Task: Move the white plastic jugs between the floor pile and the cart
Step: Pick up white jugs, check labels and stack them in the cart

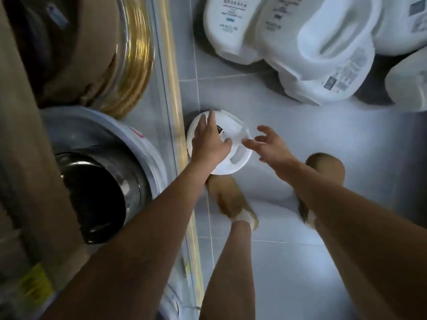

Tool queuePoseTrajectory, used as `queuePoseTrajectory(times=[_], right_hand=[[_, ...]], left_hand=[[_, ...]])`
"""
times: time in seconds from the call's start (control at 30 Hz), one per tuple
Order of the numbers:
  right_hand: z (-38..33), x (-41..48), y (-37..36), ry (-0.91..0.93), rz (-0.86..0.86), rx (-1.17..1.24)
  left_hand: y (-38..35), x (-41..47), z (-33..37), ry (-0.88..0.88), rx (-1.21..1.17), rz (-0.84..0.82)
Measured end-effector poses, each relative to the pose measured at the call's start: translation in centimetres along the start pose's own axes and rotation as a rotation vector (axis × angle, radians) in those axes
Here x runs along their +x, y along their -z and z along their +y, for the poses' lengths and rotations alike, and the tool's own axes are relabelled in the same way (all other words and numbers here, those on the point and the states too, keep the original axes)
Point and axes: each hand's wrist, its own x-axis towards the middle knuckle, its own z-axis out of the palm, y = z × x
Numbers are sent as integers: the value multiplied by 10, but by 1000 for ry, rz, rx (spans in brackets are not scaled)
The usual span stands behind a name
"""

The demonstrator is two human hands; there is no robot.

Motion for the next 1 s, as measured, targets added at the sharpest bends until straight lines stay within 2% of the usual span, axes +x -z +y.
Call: queuePoseTrajectory(times=[0.17,0.3,0.47,0.77,0.87,1.0], right_hand=[[36,52,-31,19,-6,53],[48,75,-46,70,25,74],[57,83,-42,140,114,48],[63,76,21,172,141,-255],[70,79,27,160,45,-270],[73,88,27,168,51,-296]], left_hand=[[-12,48,-36,-39,147,-62],[-9,69,-56,-13,52,-199],[-16,68,-64,16,13,-147],[-64,42,-62,186,-439,-304],[-79,40,-71,225,-696,-345],[-87,38,-74,202,-848,-327]])
